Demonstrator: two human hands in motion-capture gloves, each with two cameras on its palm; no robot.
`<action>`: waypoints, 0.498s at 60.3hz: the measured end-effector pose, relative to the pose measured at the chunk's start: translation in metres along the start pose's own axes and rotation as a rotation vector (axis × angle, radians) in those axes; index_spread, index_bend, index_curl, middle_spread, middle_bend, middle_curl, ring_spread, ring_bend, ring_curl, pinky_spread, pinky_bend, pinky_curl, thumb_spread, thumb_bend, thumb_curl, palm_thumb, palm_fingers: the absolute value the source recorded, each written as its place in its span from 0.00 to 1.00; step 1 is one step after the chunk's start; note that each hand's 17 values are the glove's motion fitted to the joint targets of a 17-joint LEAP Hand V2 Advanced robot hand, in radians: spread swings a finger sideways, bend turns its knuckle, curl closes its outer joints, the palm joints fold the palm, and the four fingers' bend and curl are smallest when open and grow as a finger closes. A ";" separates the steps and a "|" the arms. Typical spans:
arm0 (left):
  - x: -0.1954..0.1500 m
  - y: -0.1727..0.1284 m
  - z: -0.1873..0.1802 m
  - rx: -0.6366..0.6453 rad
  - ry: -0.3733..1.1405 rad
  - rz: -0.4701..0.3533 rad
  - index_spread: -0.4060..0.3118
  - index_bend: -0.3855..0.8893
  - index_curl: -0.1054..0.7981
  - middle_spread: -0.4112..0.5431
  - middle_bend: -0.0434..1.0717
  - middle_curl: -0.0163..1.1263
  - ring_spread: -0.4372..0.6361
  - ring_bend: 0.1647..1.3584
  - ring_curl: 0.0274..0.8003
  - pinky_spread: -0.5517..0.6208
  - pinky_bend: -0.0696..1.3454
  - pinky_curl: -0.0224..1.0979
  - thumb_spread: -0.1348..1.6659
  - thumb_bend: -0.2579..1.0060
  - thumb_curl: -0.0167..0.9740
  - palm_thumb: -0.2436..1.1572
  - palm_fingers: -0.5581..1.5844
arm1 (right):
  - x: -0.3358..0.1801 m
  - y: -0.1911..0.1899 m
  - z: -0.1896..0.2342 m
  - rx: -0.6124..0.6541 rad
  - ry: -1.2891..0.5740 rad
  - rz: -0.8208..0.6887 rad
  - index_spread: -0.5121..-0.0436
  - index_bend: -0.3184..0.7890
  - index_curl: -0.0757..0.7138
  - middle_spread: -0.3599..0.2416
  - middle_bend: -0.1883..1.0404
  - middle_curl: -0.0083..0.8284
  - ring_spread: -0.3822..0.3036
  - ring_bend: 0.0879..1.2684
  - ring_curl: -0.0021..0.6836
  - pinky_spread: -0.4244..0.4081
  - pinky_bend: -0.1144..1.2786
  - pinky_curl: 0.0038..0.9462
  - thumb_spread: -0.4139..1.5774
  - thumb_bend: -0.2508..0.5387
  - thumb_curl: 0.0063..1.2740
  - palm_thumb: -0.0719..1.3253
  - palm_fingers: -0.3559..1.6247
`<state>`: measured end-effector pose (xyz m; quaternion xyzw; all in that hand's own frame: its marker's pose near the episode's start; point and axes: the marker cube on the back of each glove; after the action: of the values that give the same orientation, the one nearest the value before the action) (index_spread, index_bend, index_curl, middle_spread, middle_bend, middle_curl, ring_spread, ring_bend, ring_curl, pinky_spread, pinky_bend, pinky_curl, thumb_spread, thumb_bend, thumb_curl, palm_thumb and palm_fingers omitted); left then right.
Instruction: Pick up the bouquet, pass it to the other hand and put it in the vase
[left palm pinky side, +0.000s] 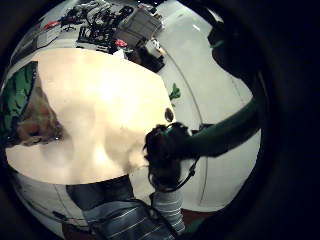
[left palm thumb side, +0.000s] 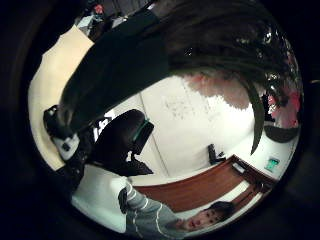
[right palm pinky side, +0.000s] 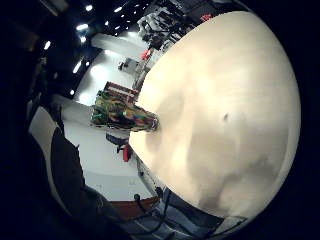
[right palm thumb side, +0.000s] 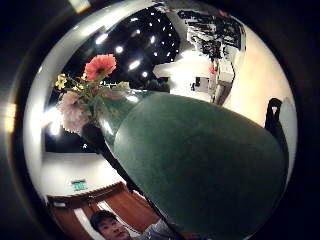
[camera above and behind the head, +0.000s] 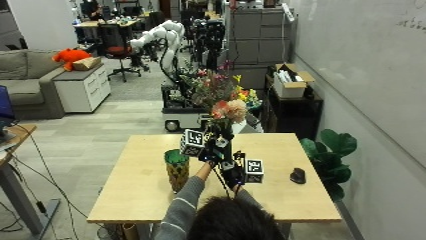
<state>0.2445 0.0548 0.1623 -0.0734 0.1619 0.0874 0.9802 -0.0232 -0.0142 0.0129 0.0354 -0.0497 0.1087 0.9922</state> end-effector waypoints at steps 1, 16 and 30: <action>0.000 -0.001 0.001 0.011 0.010 0.004 0.55 0.36 0.44 0.42 0.22 0.38 0.44 0.21 0.42 0.50 0.26 0.35 0.59 0.18 0.35 0.38 0.54 | -0.005 0.001 0.004 -0.015 -0.046 -0.051 0.68 0.87 0.94 0.38 0.94 0.82 0.31 0.86 0.92 0.29 0.69 0.67 0.75 0.31 0.51 0.87 0.85; 0.023 0.007 0.007 0.218 -0.004 0.062 0.49 0.35 0.37 0.30 0.26 0.39 0.27 0.26 0.43 0.32 0.38 0.38 0.58 0.20 0.37 0.48 0.71 | 0.031 0.012 0.031 0.094 0.141 0.440 0.68 0.87 0.95 0.38 0.94 0.81 0.31 0.86 0.91 0.29 0.69 0.67 0.76 0.31 0.54 0.87 0.85; 0.029 0.008 -0.006 0.458 -0.090 0.106 0.22 0.48 0.47 0.09 0.50 0.48 0.06 0.42 0.53 0.12 0.45 0.41 0.61 0.25 0.45 0.71 0.95 | -0.008 0.019 0.052 -0.020 -0.165 0.215 0.69 0.86 0.95 0.38 0.94 0.81 0.31 0.87 0.91 0.29 0.68 0.67 0.76 0.30 0.56 0.86 0.86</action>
<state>0.2680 0.0656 0.1466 0.1634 0.1370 0.1031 0.9715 -0.0398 -0.0013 0.0645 0.0287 -0.1358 0.2108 0.9676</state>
